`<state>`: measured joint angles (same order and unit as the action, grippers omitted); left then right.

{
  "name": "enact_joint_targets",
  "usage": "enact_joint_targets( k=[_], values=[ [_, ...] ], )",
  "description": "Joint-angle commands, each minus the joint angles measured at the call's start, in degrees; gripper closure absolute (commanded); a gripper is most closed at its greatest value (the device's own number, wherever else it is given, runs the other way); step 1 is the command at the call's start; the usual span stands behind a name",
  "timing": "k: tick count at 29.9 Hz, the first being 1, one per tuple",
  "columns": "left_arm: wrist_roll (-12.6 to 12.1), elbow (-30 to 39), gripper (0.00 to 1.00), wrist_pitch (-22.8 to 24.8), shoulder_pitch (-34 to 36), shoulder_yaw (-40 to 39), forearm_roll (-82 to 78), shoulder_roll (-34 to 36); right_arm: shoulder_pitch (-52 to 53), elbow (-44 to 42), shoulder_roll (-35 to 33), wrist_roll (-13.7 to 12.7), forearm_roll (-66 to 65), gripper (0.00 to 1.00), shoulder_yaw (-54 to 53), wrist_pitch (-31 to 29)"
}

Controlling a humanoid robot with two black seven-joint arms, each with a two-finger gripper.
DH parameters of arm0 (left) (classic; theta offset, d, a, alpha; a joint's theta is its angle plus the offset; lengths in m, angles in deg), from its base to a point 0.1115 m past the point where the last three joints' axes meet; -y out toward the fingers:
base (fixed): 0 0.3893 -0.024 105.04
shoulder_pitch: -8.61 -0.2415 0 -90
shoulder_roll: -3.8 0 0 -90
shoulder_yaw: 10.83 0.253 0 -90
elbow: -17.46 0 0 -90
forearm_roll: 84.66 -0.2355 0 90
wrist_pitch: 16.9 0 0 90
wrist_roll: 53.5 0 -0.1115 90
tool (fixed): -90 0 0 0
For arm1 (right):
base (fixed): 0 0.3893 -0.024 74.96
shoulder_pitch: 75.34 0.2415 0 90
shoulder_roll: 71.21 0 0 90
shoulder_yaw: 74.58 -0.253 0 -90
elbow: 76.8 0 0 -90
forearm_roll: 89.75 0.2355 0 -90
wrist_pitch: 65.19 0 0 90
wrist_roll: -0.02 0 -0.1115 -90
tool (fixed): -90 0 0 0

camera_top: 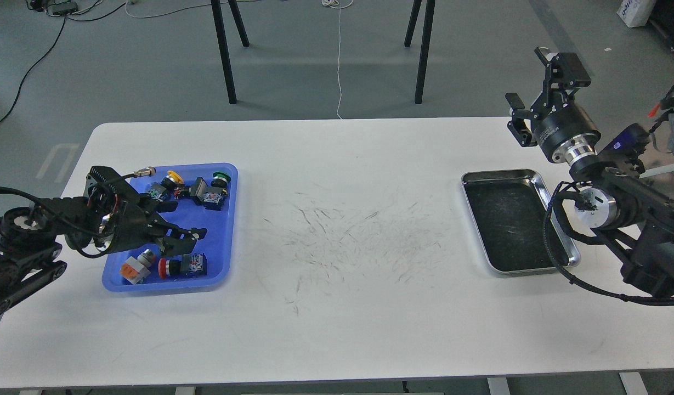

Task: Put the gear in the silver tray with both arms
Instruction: 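Lower the left gripper into the blue tray toward a gear, then close the left gripper on a gear in the blue tray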

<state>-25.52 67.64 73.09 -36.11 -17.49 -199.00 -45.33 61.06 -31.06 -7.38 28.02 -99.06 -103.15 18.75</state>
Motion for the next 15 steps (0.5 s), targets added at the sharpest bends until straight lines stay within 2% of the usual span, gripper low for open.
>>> enact_joint_targets(
  k=[1, 7, 15],
  values=[
    [0.0, -0.7, 0.06, -0.1, 0.2, 0.5, -0.3, 0.0, -0.1, 0.0, 0.0, 0.0, 0.0, 0.01, 0.0, 0.1],
    [0.0, -1.1, 0.12, -0.3, -0.1, 0.5, -1.0, -0.3, -0.2, 0.1, 0.0, 0.0, 0.0, 0.01, 0.0, 0.1],
    [0.0, -2.5, 0.30, -1.0, -0.2, 0.5, -1.1, -0.7, -0.3, 0.1, 0.0, 0.0, 0.0, 0.01, 0.0, 0.1]
  ],
)
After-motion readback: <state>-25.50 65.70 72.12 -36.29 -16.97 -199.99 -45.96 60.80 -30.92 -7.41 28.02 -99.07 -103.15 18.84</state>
